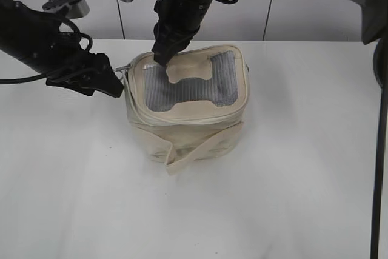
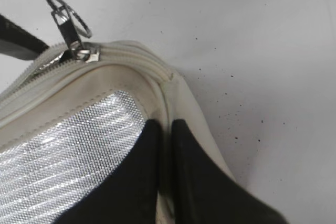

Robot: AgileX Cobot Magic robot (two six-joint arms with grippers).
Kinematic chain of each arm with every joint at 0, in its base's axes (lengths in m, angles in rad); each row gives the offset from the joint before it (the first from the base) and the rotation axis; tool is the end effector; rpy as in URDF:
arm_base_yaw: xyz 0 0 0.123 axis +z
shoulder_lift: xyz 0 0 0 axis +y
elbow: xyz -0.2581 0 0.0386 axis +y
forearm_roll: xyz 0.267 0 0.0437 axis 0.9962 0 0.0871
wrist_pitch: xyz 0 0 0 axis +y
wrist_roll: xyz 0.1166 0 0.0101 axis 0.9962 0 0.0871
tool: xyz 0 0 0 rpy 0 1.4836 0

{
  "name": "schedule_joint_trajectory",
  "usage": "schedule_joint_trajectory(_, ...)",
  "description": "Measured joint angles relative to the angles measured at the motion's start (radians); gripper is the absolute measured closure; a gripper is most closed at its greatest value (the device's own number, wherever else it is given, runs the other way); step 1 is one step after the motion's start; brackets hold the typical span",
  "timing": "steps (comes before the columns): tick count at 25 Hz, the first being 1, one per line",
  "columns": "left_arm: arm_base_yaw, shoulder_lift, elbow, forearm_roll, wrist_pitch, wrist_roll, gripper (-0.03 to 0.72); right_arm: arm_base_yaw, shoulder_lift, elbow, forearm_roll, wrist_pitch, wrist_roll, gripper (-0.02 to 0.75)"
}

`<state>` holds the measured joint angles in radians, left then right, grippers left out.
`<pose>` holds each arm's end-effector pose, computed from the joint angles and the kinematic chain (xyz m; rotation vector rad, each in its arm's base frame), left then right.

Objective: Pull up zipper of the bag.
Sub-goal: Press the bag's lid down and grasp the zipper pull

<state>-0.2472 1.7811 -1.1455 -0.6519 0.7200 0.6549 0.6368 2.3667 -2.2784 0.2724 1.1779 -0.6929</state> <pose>0.3526 -0.1373 0.1458 0.6261 2.6224 -0.5933 0.4055 0.3361 0.1918 -1.6205 2.1878 0.3576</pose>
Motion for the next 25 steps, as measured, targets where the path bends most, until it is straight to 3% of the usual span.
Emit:
schedule_joint_trajectory(13,0.000,0.037,-0.103,0.022,0.109,0.041,0.387,0.000,-0.001,0.000,-0.001,0.000,0.000,0.696)
schedule_joint_trajectory(19,0.000,0.059,-0.103,0.028,0.126,0.041,0.678,0.000,-0.001,0.000,-0.001,0.000,0.000,0.696)
schedule_joint_trajectory(25,0.000,0.050,-0.103,0.028,0.151,0.041,0.692,0.000,-0.001,0.001,-0.004,0.000,0.000,0.696)
